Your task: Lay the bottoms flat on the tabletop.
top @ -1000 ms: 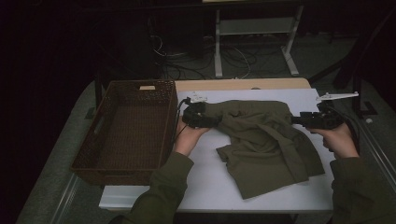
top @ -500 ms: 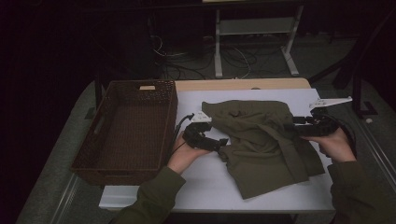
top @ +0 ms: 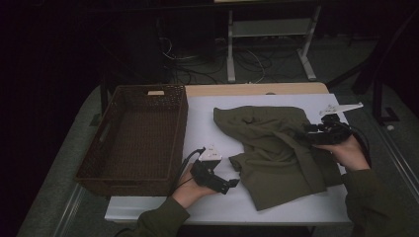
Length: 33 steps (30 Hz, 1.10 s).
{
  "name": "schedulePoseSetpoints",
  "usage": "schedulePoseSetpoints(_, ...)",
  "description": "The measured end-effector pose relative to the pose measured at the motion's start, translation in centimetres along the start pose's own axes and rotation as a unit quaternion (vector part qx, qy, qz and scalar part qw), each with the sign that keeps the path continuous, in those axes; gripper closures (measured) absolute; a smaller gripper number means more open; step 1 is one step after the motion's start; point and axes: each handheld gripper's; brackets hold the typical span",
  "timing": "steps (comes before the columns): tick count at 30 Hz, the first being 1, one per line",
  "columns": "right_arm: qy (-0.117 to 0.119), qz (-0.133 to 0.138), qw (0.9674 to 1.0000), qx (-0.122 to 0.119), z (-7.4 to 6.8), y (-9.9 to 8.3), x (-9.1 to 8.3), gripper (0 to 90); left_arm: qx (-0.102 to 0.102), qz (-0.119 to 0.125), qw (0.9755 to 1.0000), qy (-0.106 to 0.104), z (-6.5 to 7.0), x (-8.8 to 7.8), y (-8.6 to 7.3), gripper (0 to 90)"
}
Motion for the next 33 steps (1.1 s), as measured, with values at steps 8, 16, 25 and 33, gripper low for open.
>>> schedulePoseSetpoints(8, -0.009, -0.015, 0.9998, -0.007, 0.1, -0.6, 0.4, 62.4, -0.009, -0.010, 0.9998, -0.011, 0.4, -0.3, -1.3, 0.0)
schedulePoseSetpoints(16, -0.015, -0.014, 0.9997, -0.017, 0.4, -0.6, 0.2, 87.1, -0.009, -0.002, 1.0000, -0.003, 0.0, -0.5, -1.1, 0.0)
schedulePoseSetpoints(25, -0.056, 0.002, 0.9984, 0.007, 2.5, -0.9, -1.7, 87.7, -0.015, 0.003, 0.9999, 0.002, -0.3, -0.8, -1.0, 0.0)
schedulePoseSetpoints(33, -0.089, -0.031, 0.9947, 0.040, 5.1, -2.7, -2.7, 87.7, -0.016, 0.006, 0.9998, 0.002, -0.3, -1.0, -1.0, 0.0)
Point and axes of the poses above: each handheld gripper's, and its own axes: x roughly forward along the jaws, y roughly out of its top, z roughly to its right, and after that the axes turned 15 degrees about z, right-handed
